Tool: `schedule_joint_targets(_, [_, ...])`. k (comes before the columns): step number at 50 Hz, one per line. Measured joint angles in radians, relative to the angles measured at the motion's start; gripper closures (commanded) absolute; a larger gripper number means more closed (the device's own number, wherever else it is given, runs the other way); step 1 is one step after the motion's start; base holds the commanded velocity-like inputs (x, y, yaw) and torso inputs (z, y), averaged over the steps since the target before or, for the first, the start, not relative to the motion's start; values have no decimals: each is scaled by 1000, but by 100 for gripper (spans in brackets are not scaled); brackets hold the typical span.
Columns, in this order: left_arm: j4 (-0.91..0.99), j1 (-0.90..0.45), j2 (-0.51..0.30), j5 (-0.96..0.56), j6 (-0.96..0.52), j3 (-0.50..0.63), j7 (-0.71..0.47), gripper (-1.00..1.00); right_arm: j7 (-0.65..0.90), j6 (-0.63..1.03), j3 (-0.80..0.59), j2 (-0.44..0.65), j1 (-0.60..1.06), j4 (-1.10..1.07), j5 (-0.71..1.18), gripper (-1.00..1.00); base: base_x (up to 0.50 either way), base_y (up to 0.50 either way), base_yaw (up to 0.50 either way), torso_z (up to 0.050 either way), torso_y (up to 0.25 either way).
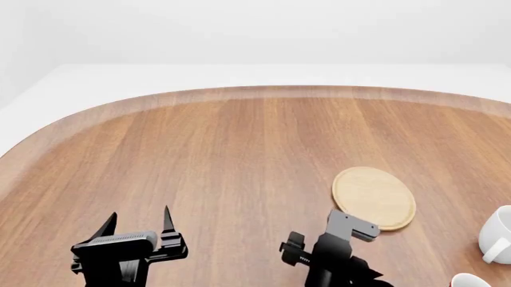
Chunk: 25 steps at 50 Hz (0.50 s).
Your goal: Put the chocolate pudding to the left of the plate.
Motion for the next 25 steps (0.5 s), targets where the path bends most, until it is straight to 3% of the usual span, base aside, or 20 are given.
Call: schedule_joint_targets(25, [2, 1, -8, -6, 2, 9, -9, -100, 0, -40, -19, 12, 14, 79, 46, -100, 0, 0, 0, 0, 0])
